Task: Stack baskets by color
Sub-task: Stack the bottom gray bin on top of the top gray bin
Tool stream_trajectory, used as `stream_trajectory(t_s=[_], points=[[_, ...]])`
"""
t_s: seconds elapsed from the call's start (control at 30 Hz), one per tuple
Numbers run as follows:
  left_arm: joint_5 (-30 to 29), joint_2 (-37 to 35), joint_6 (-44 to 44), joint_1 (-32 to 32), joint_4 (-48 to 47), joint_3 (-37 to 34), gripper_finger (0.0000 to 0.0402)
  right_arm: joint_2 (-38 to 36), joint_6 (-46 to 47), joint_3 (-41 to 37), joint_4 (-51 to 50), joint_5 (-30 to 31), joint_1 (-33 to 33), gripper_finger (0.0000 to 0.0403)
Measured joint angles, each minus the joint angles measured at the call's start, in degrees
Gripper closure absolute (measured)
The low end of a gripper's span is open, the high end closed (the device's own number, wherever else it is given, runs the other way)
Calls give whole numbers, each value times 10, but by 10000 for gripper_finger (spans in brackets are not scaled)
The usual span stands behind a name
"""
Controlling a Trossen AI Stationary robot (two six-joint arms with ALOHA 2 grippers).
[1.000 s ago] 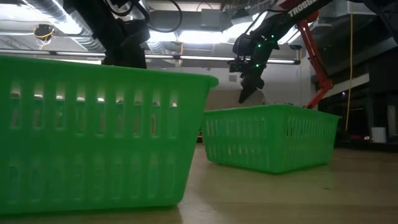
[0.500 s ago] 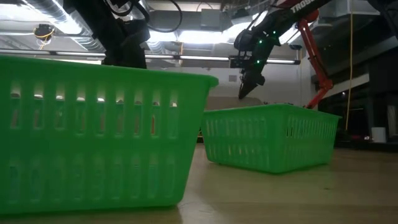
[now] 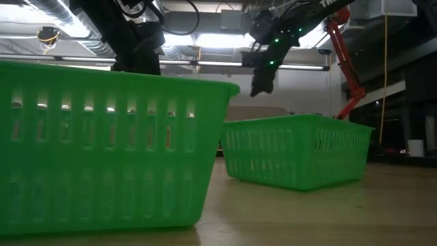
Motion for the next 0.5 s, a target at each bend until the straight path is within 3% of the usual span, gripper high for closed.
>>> stream_trajectory(t_s=[0.3, 0.5], points=[[0, 0, 0, 0, 0, 0, 321, 1, -30, -102, 143, 27, -1, 316], [0, 0, 0, 0, 0, 0, 321, 0, -36, -134, 178, -13, -15, 316]])
